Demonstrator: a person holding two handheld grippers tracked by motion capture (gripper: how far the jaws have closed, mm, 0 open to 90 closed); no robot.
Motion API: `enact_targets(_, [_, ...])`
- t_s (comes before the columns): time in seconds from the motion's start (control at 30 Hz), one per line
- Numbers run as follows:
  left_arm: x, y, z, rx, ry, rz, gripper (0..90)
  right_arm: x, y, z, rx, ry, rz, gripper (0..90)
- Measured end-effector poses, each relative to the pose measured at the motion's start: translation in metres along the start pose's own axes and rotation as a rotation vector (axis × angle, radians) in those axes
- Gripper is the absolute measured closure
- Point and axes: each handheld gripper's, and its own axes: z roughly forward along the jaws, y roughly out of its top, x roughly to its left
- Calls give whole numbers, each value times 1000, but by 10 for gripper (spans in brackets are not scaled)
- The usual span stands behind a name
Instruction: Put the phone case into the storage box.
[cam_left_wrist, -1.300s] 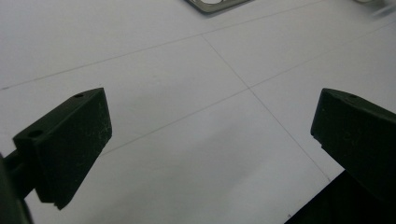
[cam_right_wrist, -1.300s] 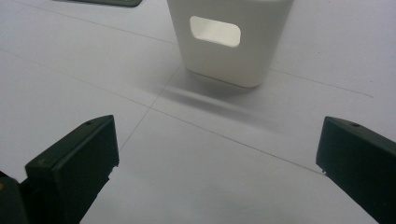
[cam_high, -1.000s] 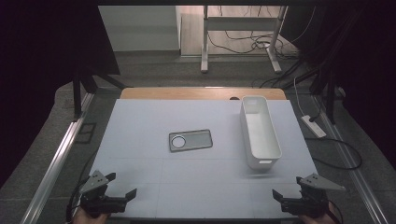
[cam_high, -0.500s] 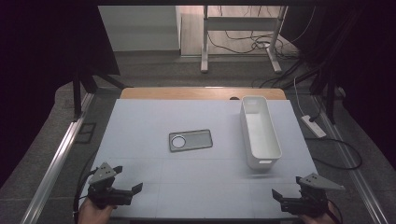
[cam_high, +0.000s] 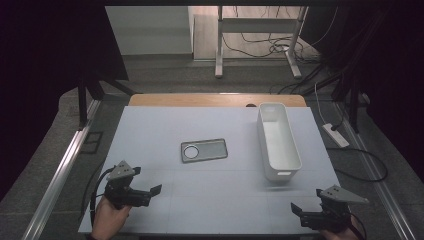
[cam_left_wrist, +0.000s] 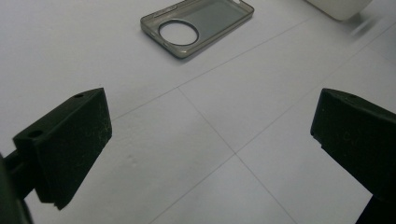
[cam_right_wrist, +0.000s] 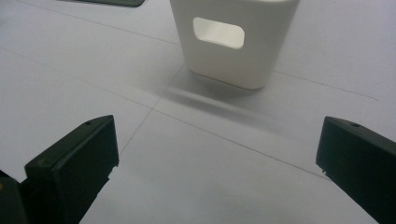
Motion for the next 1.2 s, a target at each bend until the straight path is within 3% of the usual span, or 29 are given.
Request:
enact_targets(0.63, [-2, 38, 27, 26, -20, 57, 0, 0, 0, 0, 2, 4, -4, 0])
enact_targets(1.2, [-1, 71, 67, 75, -43, 94, 0, 0, 0, 0, 2, 9, -6, 0])
